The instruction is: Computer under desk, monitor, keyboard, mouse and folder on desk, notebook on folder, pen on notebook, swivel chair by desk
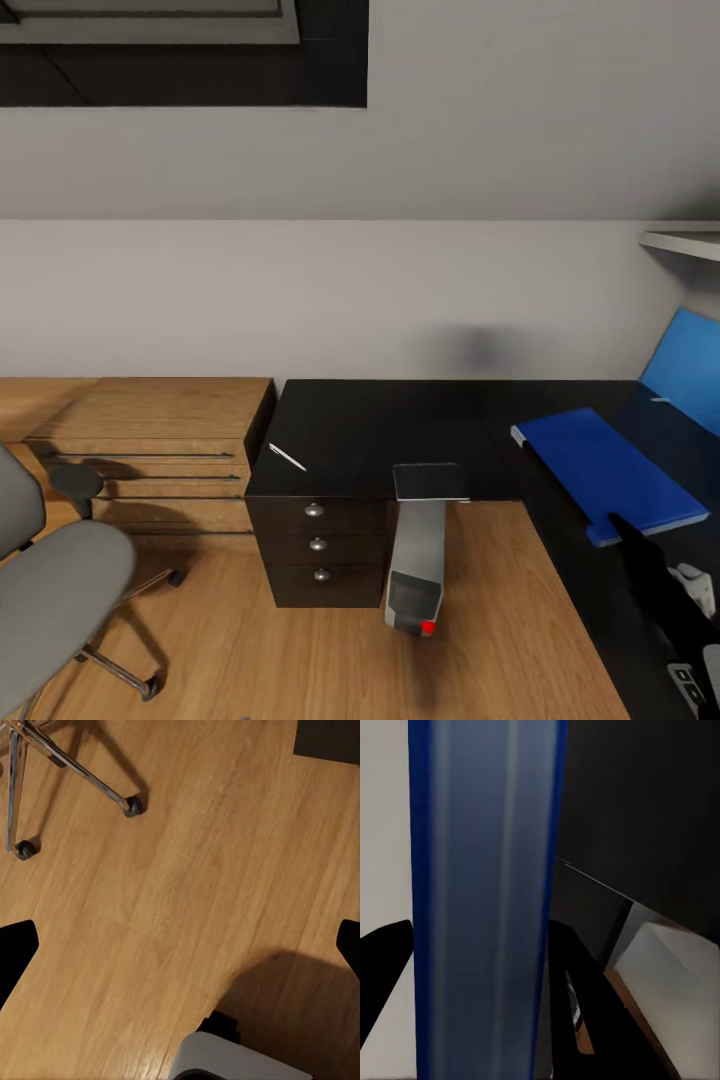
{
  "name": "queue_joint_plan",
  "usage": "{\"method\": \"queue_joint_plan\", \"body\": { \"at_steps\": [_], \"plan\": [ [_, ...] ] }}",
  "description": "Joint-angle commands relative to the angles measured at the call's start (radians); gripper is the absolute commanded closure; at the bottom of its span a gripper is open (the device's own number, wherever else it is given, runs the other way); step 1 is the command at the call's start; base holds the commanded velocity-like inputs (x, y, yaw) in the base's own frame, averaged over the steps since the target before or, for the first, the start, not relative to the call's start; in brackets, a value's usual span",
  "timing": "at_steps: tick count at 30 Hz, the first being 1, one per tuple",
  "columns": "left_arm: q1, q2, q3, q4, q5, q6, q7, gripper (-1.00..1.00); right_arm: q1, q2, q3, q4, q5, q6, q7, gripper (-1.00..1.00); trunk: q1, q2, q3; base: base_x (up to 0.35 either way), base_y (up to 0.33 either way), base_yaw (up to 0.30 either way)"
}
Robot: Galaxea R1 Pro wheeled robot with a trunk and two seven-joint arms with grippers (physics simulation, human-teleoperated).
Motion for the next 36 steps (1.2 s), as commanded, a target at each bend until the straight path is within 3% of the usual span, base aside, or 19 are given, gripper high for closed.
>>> {"method": "queue_joint_plan", "body": {
  "at_steps": [1, 16, 22, 25, 30, 32, 36],
  "plan": [
    [-0.001, 0.001, -0.006, 0.000, 0.010, -0.008, 0.006, -1.00, -0.001, 0.001, -0.001, -0.003, -0.003, 0.007, 0.002, 1.00, 0.000, -0.001, -0.001, 0.000, 0.000, -0.003],
    [-0.001, 0.001, -0.007, 0.001, 0.010, -0.008, 0.006, -1.00, -0.001, 0.031, 0.005, -0.044, -0.005, 0.012, 0.006, 1.00, 0.000, -0.001, -0.001, 0.000, 0.000, 0.000],
    [-0.001, 0.001, -0.008, 0.001, 0.010, -0.008, 0.006, -1.00, -0.001, 0.055, 0.001, -0.045, -0.044, 0.010, 0.008, 1.00, 0.000, -0.001, -0.001, 0.000, 0.000, 0.000],
    [-0.001, 0.001, -0.007, 0.003, 0.010, -0.008, 0.002, -1.00, -0.001, 0.055, 0.000, -0.060, -0.046, 0.010, 0.008, 1.00, 0.000, -0.001, -0.001, 0.016, 0.003, 0.000],
    [-0.001, 0.001, -0.006, 0.007, 0.010, -0.008, 0.001, -1.00, -0.001, 0.057, 0.000, -0.074, -0.095, 0.011, 0.007, 1.00, 0.000, -0.001, -0.001, 0.265, 0.120, 0.000],
    [-0.001, 0.001, -0.007, 0.008, 0.010, -0.009, 0.001, -1.00, -0.001, 0.057, -0.001, -0.072, -0.162, 0.011, 0.006, 1.00, 0.000, -0.001, -0.001, 0.255, 0.043, 0.000],
    [-0.001, 0.001, -0.008, 0.008, 0.010, -0.009, 0.001, -1.00, 0.004, 0.067, -0.001, -0.084, -0.198, 0.014, 0.006, 1.00, 0.000, -0.001, -0.001, 0.234, 0.008, 0.000]
  ]
}}
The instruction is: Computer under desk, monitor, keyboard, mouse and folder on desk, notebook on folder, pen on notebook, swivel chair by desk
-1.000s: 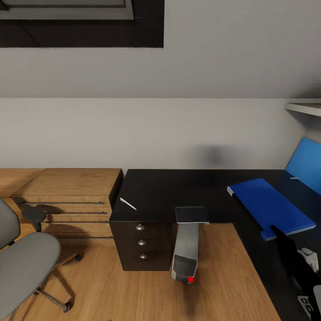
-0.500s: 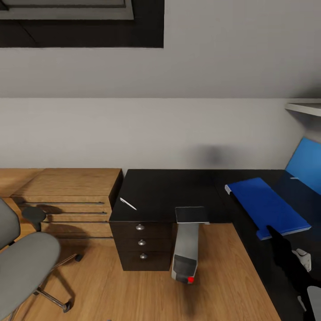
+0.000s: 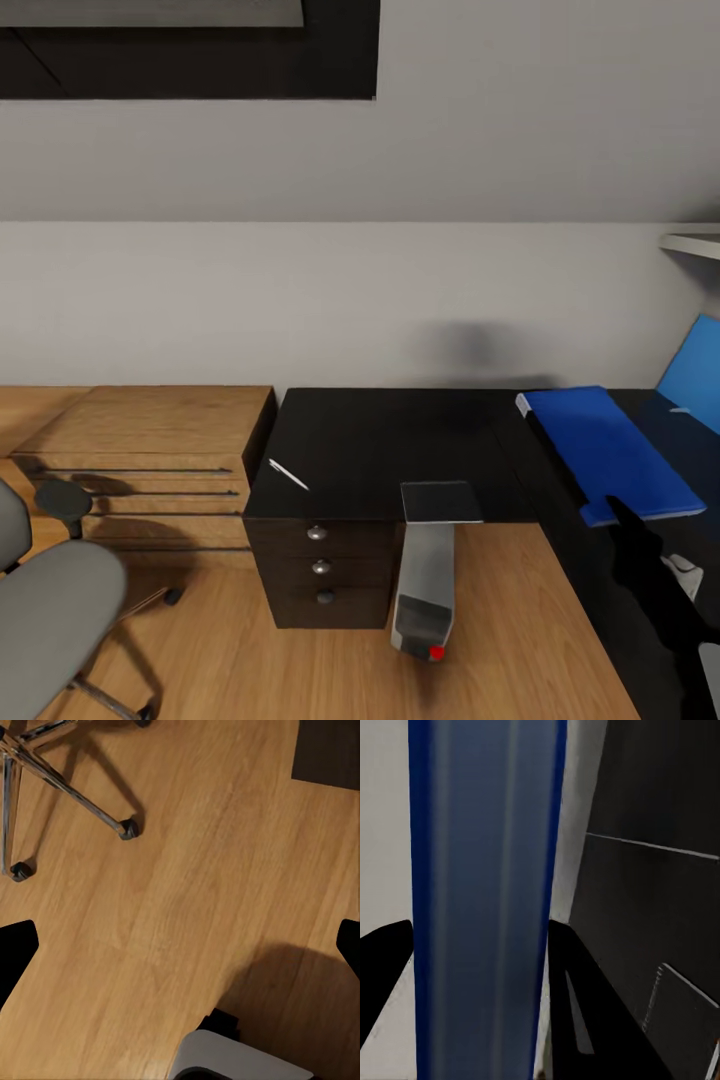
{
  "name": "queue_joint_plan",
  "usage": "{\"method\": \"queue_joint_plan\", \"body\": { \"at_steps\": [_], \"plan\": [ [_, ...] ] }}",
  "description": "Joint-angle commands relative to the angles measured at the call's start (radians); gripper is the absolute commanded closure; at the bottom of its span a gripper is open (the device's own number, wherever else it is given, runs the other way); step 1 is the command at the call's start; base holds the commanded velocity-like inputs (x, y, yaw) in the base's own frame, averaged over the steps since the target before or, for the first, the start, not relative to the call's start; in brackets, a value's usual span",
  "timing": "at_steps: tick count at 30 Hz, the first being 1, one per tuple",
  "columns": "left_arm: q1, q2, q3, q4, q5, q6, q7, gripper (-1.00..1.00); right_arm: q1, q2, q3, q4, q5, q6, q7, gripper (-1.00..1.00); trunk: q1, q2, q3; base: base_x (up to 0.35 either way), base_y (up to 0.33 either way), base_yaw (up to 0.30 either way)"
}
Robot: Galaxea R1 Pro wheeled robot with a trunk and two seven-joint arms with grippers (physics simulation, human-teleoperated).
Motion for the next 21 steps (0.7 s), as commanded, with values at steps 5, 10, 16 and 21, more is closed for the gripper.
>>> {"method": "queue_joint_plan", "body": {
  "at_steps": [5, 10, 16, 21],
  "plan": [
    [-0.001, 0.000, -0.007, 0.000, 0.010, -0.009, 0.006, -1.00, 0.000, 0.002, 0.003, 0.023, -0.029, -0.057, -0.108, 1.00, 0.000, -0.001, -0.001, 0.013, 0.000, 0.000],
    [-0.001, 0.000, -0.007, 0.000, 0.010, -0.010, 0.006, -1.00, 0.000, -0.001, 0.053, 0.066, -0.022, -0.208, -0.158, 1.00, 0.000, -0.001, -0.001, 0.000, 0.000, 0.000],
    [-0.001, -0.001, -0.008, 0.000, 0.008, -0.011, 0.006, -1.00, 0.000, -0.004, 0.177, 0.097, -0.019, -0.407, -0.173, 1.00, 0.000, -0.001, -0.001, 0.000, 0.000, 0.000],
    [-0.001, -0.001, -0.008, 0.000, 0.008, -0.011, 0.006, -1.00, 0.000, -0.003, 0.204, 0.103, -0.019, -0.434, -0.179, 1.00, 0.000, -0.001, -0.001, -0.001, 0.032, 0.000]
  ]
}}
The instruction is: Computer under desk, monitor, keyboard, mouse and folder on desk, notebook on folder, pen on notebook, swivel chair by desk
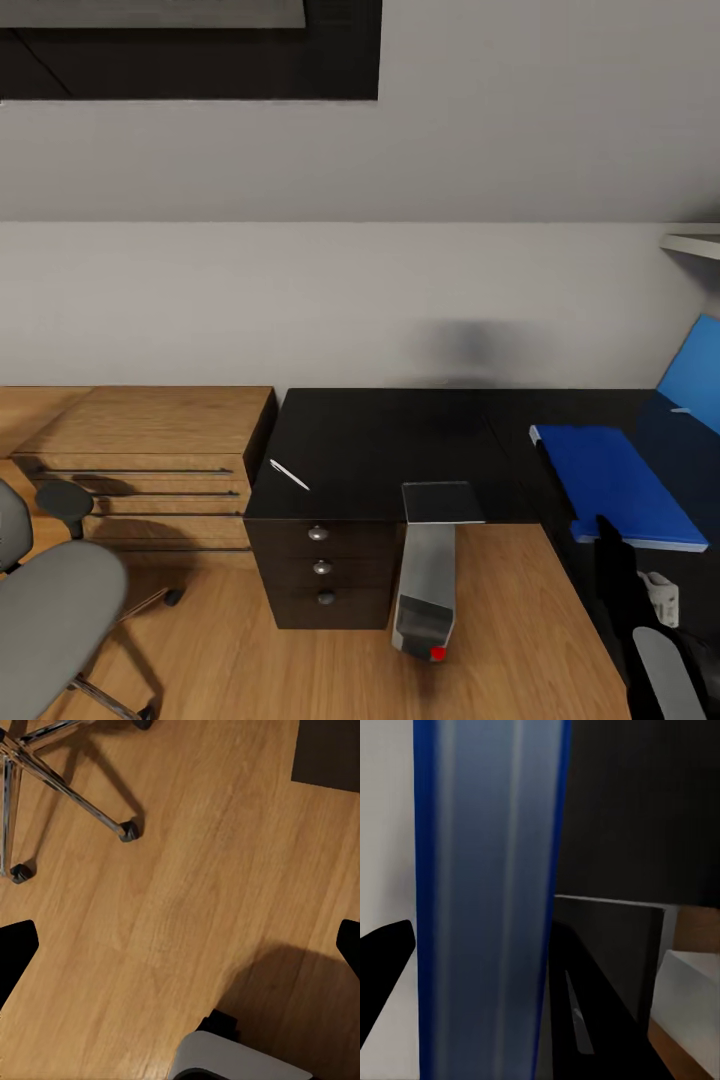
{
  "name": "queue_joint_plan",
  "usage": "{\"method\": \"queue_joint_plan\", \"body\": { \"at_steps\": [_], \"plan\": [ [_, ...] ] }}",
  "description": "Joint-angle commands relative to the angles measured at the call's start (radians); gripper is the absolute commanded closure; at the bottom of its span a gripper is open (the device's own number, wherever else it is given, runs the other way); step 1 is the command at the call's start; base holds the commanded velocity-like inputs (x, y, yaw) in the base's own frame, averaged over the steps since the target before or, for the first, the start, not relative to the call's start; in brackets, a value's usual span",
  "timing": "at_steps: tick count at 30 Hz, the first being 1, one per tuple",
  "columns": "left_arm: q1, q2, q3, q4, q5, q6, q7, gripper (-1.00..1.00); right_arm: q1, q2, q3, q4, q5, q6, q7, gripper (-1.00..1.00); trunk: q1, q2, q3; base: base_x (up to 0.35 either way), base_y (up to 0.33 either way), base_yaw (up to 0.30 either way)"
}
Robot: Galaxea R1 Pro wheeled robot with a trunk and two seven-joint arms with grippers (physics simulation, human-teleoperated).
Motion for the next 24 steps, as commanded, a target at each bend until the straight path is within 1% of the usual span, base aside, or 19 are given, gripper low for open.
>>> {"method": "queue_joint_plan", "body": {
  "at_steps": [1, 3, 5, 6, 7, 11, 14, 21, 24],
  "plan": [
    [-0.001, 0.001, -0.007, 0.000, 0.011, -0.008, 0.006, -1.00, -0.001, 0.000, 0.001, 0.000, -0.008, 0.001, -0.004, 1.00, 0.000, -0.001, -0.001, -0.040, 0.091, 0.000],
    [-0.001, 0.001, -0.007, 0.000, 0.011, -0.015, 0.006, -1.00, -0.001, -0.001, 0.002, 0.008, -0.008, -0.001, -0.006, 1.00, 0.000, -0.001, -0.001, -0.124, 0.136, 0.000],
    [-0.001, 0.001, -0.007, 0.000, 0.011, -0.040, 0.006, -1.00, -0.002, -0.001, 0.003, 0.020, -0.008, -0.002, -0.013, 1.00, 0.000, -0.001, -0.001, -0.204, 0.180, 0.000],
    [-0.001, -0.001, -0.007, 0.000, 0.012, -0.052, 0.006, -1.00, -0.003, -0.001, 0.003, 0.025, -0.008, -0.003, -0.021, 1.00, 0.000, -0.001, -0.001, -0.232, 0.196, 0.000],
    [-0.001, -0.005, -0.006, 0.000, 0.012, -0.070, 0.006, -1.00, -0.004, -0.001, 0.003, 0.040, -0.002, -0.006, -0.047, 1.00, 0.000, -0.001, -0.001, -0.254, 0.208, 0.000],
    [-0.001, -0.008, -0.006, 0.000, 0.012, -0.074, 0.006, -1.00, -0.005, -0.001, 0.003, 0.056, 0.010, -0.007, -0.056, 1.00, 0.000, -0.001, -0.001, -0.187, 0.146, 0.000],
    [-0.001, -0.011, -0.006, 0.000, 0.011, -0.076, 0.006, -1.00, -0.005, -0.001, 0.003, 0.062, 0.015, -0.006, -0.058, 1.00, 0.000, -0.001, -0.001, -0.009, 0.012, 0.000],
    [-0.001, -0.013, -0.008, 0.004, 0.011, -0.076, 0.006, -1.00, -0.007, -0.004, 0.003, 0.067, 0.020, -0.007, -0.058, 1.00, 0.000, -0.001, -0.001, 0.099, -0.077, 0.000],
    [-0.001, -0.014, -0.009, 0.006, 0.009, -0.077, 0.006, -1.00, -0.013, -0.006, 0.003, 0.094, 0.021, -0.007, -0.058, 1.00, 0.000, -0.001, -0.001, 0.025, -0.068, 0.000]
  ]
}}
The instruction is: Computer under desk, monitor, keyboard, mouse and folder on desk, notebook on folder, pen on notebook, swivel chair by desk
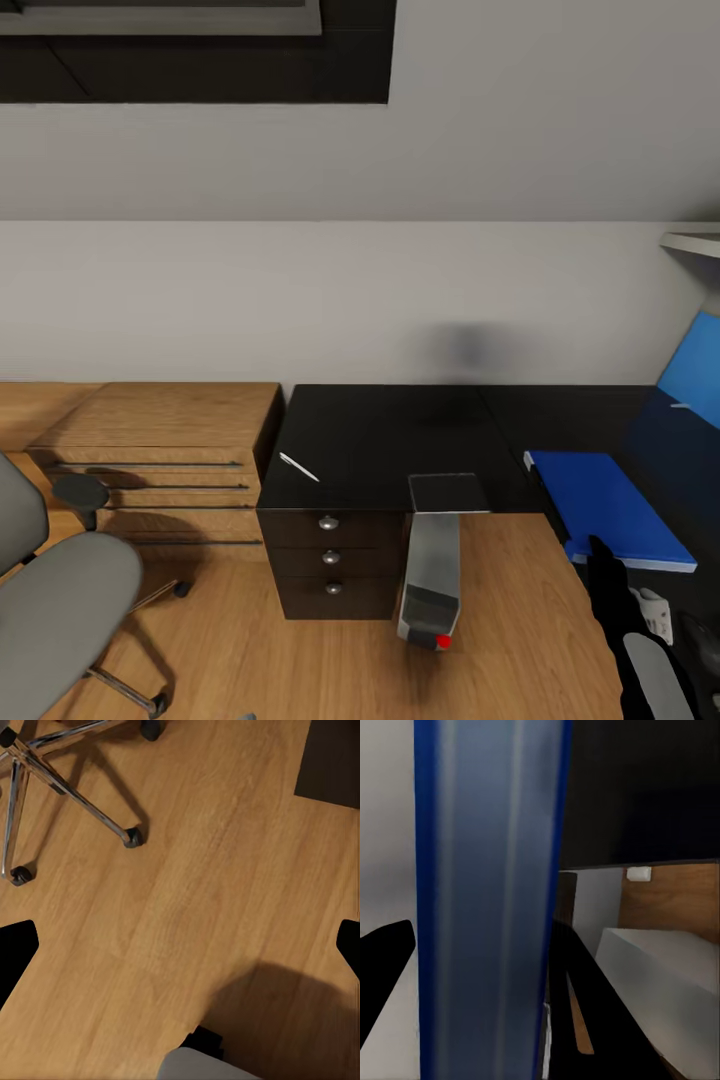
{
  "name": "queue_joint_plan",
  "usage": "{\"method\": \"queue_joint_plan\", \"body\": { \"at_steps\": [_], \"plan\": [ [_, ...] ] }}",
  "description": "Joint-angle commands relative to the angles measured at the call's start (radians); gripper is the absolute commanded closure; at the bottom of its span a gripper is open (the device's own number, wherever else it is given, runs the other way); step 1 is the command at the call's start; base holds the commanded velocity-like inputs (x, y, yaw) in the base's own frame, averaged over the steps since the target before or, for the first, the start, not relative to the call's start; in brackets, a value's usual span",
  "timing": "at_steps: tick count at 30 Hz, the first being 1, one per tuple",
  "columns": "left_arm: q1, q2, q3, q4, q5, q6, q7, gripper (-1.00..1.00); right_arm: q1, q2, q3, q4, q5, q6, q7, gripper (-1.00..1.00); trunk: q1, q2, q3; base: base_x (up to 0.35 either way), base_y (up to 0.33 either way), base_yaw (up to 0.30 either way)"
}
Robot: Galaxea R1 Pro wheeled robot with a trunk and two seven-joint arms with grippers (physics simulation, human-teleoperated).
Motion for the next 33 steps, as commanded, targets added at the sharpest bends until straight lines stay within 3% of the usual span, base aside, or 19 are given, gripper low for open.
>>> {"method": "queue_joint_plan", "body": {
  "at_steps": [1, 4, 5, 7, 33],
  "plan": [
    [-0.001, 0.001, -0.008, 0.000, 0.010, -0.006, 0.006, -1.00, -0.006, -0.001, 0.000, 0.009, -0.008, 0.001, -0.005, 1.00, 0.000, -0.001, -0.001, 0.072, -0.199, 0.000],
    [-0.001, 0.002, -0.023, 0.000, 0.010, -0.007, 0.006, -1.00, -0.016, -0.004, -0.001, 0.029, -0.008, 0.001, -0.005, 1.00, 0.000, -0.001, -0.001, 0.106, -0.243, 0.000],
    [-0.001, 0.002, -0.050, 0.000, 0.011, -0.007, 0.006, -1.00, -0.023, -0.023, -0.002, 0.045, -0.009, 0.001, -0.007, 1.00, 0.000, -0.001, -0.001, 0.025, -0.050, 0.000],
    [-0.001, 0.002, -0.054, 0.000, 0.011, -0.007, 0.006, -1.00, -0.024, -0.029, -0.002, 0.048, -0.009, 0.002, -0.010, 1.00, 0.000, -0.001, -0.001, 0.013, -0.026, 0.000],
    [-0.001, 0.003, -0.057, 0.001, 0.011, -0.007, 0.006, -1.00, -0.025, -0.040, -0.002, 0.049, -0.008, 0.001, -0.026, 1.00, 0.000, -0.001, -0.001, 0.020, -0.048, 0.000]
  ]
}}
